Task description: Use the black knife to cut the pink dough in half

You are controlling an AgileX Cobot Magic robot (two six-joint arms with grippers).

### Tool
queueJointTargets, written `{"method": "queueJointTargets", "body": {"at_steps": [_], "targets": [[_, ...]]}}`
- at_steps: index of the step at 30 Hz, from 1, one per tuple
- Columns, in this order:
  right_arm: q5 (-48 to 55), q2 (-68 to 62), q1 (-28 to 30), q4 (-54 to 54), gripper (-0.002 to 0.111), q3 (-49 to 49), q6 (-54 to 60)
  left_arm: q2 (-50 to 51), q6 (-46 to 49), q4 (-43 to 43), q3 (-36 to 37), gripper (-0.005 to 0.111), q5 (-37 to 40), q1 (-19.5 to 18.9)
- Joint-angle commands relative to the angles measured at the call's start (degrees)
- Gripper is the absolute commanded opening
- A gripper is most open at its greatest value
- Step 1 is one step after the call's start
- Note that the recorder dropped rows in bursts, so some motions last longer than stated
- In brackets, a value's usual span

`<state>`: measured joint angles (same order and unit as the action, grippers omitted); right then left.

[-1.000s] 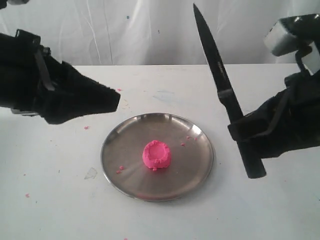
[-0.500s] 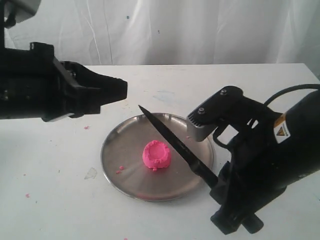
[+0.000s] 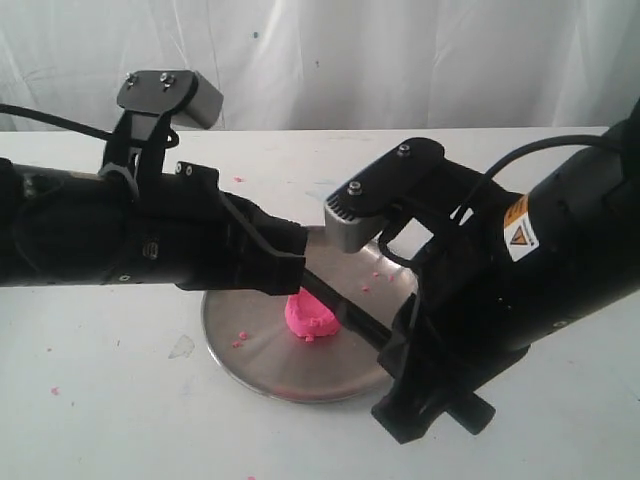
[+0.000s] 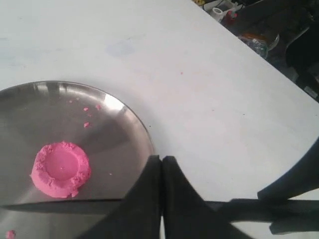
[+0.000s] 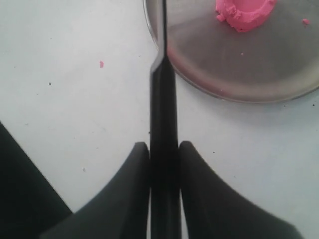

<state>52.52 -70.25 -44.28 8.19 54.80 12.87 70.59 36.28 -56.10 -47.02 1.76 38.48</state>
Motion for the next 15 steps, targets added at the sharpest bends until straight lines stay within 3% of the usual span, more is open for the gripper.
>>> {"method": "queueJointTargets", "body": {"at_steps": [1, 8, 15], "targets": [[-0.7, 0.7, -0.33, -1.12, 0.0, 0.56, -1.58, 0.34, 0.18, 0.04, 0.31, 0.0, -0.54, 0.26], [-0.74, 0.91, -0.33, -16.0, 0.0, 0.56, -13.22, -4.77, 7.05, 0.04, -0.05, 0.0, -2.6, 0.15], [-1.62, 0.91, -0.33, -16.62, 0.0, 0.56, -13.35, -14.18, 14.77, 0.04, -0.28, 0.0, -7.5, -1.16]]}}
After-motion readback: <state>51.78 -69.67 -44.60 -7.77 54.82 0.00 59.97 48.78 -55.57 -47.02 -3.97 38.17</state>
